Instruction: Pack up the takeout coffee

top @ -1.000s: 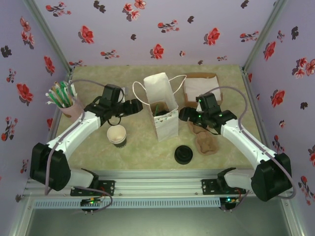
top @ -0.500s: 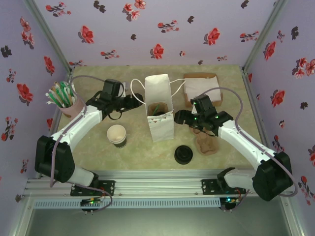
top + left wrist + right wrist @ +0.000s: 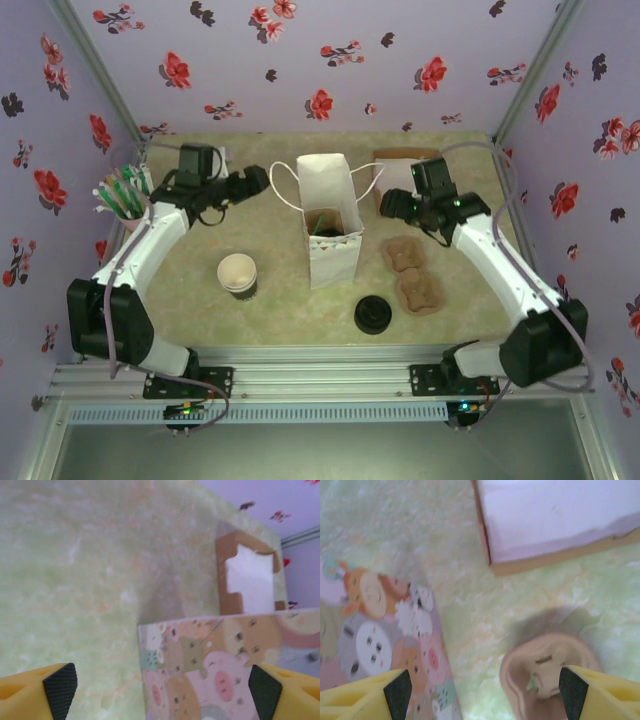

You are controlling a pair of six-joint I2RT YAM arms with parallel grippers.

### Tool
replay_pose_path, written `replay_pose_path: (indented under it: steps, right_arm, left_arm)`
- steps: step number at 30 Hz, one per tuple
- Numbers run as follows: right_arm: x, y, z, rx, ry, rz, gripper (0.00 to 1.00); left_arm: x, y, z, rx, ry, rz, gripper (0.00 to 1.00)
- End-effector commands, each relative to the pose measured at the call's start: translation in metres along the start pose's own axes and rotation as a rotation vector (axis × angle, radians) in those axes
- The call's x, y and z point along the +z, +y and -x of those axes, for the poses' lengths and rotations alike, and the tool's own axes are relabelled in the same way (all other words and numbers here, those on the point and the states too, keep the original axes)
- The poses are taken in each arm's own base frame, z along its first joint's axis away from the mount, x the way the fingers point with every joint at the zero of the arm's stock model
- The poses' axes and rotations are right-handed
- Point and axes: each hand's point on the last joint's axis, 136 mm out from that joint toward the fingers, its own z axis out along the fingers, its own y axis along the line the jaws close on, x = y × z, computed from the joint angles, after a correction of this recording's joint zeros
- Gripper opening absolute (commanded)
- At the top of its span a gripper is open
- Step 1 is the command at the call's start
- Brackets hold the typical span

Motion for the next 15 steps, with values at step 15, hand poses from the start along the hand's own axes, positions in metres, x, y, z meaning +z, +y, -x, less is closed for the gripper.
replay_pose_path:
  steps: [15]
  right_arm:
    - [0.134,-0.028,0.106,-0.112,0.16,-0.204,0.58]
  left_arm:
    - [0.102,-0.035,0.06,0.141,0.171,-0.179,0.99]
